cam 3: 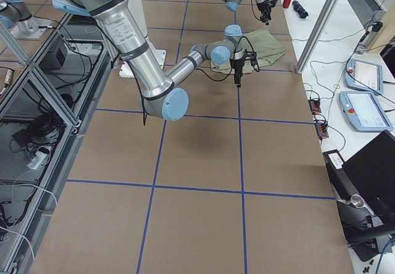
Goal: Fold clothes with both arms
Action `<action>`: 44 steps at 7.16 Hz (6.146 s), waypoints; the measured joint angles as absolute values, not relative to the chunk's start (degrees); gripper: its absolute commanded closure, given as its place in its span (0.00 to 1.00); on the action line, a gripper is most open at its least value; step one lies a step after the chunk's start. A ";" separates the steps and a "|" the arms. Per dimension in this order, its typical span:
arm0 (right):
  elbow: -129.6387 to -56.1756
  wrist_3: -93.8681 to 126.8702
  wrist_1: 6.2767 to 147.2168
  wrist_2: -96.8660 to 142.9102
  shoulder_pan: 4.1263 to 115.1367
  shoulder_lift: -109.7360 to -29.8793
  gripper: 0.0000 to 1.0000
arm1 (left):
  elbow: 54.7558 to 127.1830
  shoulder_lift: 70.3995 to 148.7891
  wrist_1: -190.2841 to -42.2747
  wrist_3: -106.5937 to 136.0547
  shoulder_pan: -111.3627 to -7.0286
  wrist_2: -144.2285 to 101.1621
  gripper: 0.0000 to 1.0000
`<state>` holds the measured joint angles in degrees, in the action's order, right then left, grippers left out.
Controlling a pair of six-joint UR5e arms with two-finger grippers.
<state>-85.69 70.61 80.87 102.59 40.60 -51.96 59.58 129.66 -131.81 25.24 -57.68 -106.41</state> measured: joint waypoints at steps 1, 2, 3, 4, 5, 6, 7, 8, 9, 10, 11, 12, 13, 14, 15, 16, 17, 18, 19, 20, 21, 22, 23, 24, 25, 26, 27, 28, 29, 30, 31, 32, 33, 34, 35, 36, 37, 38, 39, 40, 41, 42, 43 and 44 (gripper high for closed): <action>-82.14 75.01 77.12 101.67 39.12 -49.70 0.09 | 64.99 125.76 -132.07 26.38 -57.74 -109.23 0.00; -78.02 79.39 74.25 99.44 37.20 -46.87 0.22 | 69.67 122.39 -132.15 28.39 -57.55 -110.97 0.00; -75.54 81.71 73.00 97.39 35.63 -44.81 0.28 | 72.18 120.62 -132.20 30.24 -57.19 -111.69 0.00; -73.72 82.67 72.54 96.39 34.37 -43.25 0.34 | 73.17 119.94 -132.24 31.25 -56.87 -111.94 0.00; -72.13 82.99 72.43 95.91 33.22 -42.14 0.38 | 73.49 119.71 -132.29 31.65 -56.56 -112.02 0.00; -71.34 83.12 72.41 95.67 32.36 -41.65 0.41 | 73.54 119.66 -132.33 32.18 -56.14 -112.05 0.00; -71.06 83.11 72.42 95.58 31.77 -41.50 0.46 | 73.55 119.64 -132.42 33.03 -55.69 -112.06 0.00; -70.97 82.96 72.42 95.55 31.45 -41.51 0.63 | 73.55 119.62 -132.54 33.59 -55.43 -112.06 0.00; -70.95 82.84 72.44 95.54 31.29 -41.49 0.94 | 73.51 119.62 -132.59 33.81 -55.34 -112.04 0.00; -70.93 82.75 72.48 95.54 31.25 -41.44 1.00 | 73.49 119.62 -132.62 33.89 -55.31 -112.00 0.00; -70.93 82.72 72.50 95.54 31.22 -41.42 1.00 | 73.45 119.58 -132.62 33.91 -55.29 -111.98 0.00; -70.94 82.66 72.53 95.58 31.21 -41.40 1.00 | 73.42 119.53 -132.63 33.92 -55.29 -111.98 0.00; -71.12 82.61 72.66 95.79 31.21 -41.40 1.00 | 73.40 119.48 -132.63 33.93 -55.25 -111.97 0.00; -72.15 82.63 73.24 96.20 31.22 -41.75 1.00 | 73.39 119.46 -132.63 33.92 -55.22 -111.97 0.00; -75.36 82.78 74.91 96.55 31.07 -43.33 1.00 | 73.39 119.45 -132.63 33.95 -55.21 -111.97 0.00; -81.79 83.06 77.71 96.61 30.29 -46.98 1.00 | 73.39 119.45 -132.63 33.99 -55.20 -111.97 0.00; -90.80 83.47 81.01 96.09 28.36 -52.49 1.00 | 73.39 119.45 -132.63 34.00 -55.16 -111.97 0.00; -99.47 84.99 83.81 94.23 25.30 -58.19 1.00 | 73.39 119.44 -132.63 33.99 -55.13 -111.97 0.00; -105.02 87.46 85.19 91.70 22.15 -62.18 1.00 | 73.36 119.42 -132.63 33.95 -55.12 -111.97 0.00; -108.27 89.93 86.13 89.19 19.20 -64.65 1.00 | 73.33 119.41 -132.65 33.93 -55.11 -111.97 0.00; -109.62 91.43 87.12 87.43 17.25 -65.61 1.00 | 73.33 119.41 -132.69 33.93 -55.11 -111.99 0.00; -110.62 92.76 88.55 85.92 15.72 -65.97 0.01 | 73.35 119.38 -132.70 33.93 -55.07 -112.03 0.00; -111.35 93.70 89.87 84.86 14.68 -66.10 0.00 | 73.38 119.36 -132.71 33.93 -54.97 -112.05 0.00; -111.58 93.83 90.58 83.95 13.93 -66.03 0.00 | 73.48 119.36 -132.71 34.02 -54.82 -112.06 0.00; -111.35 92.33 90.88 83.61 14.20 -65.58 0.00 | 73.62 119.37 -132.71 34.33 -54.73 -112.13 0.00; -110.77 88.15 91.39 84.47 15.94 -64.53 0.00 | 73.75 119.41 -132.72 34.73 -54.66 -112.24 0.00; -108.90 83.21 92.65 86.61 18.55 -62.02 0.00 | 73.83 119.43 -132.72 34.98 -54.64 -112.32 0.00; -104.18 79.33 94.33 89.34 21.05 -57.35 0.00 | 74.31 119.42 -132.70 35.09 -54.65 -112.85 0.00; -97.91 76.14 95.36 91.20 22.57 -52.29 0.00 | 75.41 119.12 -132.63 35.85 -54.65 -115.04 0.00; -91.60 73.28 95.74 92.10 23.28 -47.97 0.00 | 77.32 118.14 -132.56 37.49 -54.66 -118.10 0.00; -86.86 70.86 95.87 92.63 23.56 -44.98 0.10 | 79.77 116.71 -132.50 38.75 -54.67 -119.72 0.00; -84.26 68.92 95.96 92.92 23.61 -43.49 0.25 | 81.46 115.59 -132.47 39.34 -54.67 -120.37 0.00; -83.12 67.86 96.05 93.13 23.63 -42.95 0.41 | 82.11 115.12 -132.46 39.56 -54.67 -120.55 0.00; -82.66 67.44 96.22 93.57 23.64 -42.73 0.47 | 82.34 114.95 -132.45 39.67 -54.67 -120.56 0.00; -82.58 67.30 96.40 94.01 23.65 -42.63 0.56 | 82.40 114.91 -132.45 39.76 -54.67 -120.50 0.00; -82.59 67.24 96.54 94.21 23.67 -42.64 0.60 | 82.41 114.89 -132.47 40.00 -54.67 -120.43 0.00; -82.62 67.19 96.62 94.32 23.67 -42.66 0.59 | 82.39 114.88 -132.51 40.34 -54.67 -120.35 0.00; -82.75 67.16 96.67 94.39 23.63 -42.67 0.58 | 82.37 114.88 -132.53 40.51 -54.67 -120.26 0.00; -82.96 67.09 97.12 94.38 23.63 -42.67 0.58 | 82.30 114.88 -132.53 40.57 -54.67 -120.20 0.00; -83.44 66.95 97.96 94.40 23.62 -42.50 0.57 | 82.24 114.87 -132.54 40.59 -54.67 -120.16 0.00; -83.87 66.86 98.65 94.39 23.64 -42.33 0.57 | 82.15 114.87 -132.54 40.58 -54.66 -120.15 0.00; -84.08 66.79 98.97 94.39 23.67 -42.28 0.55 | 82.06 114.87 -132.54 40.55 -54.58 -120.15 0.00; -84.16 66.57 99.10 94.40 23.70 -42.30 0.55 | 82.04 114.87 -132.54 40.53 -54.54 -120.15 0.00; -84.25 66.09 99.49 94.39 23.71 -42.30 0.54 | 82.01 114.87 -132.54 40.52 -54.51 -120.15 0.00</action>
<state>-84.25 66.09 99.49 94.39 23.71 -42.30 82.01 114.87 -132.54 40.52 -54.51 -120.15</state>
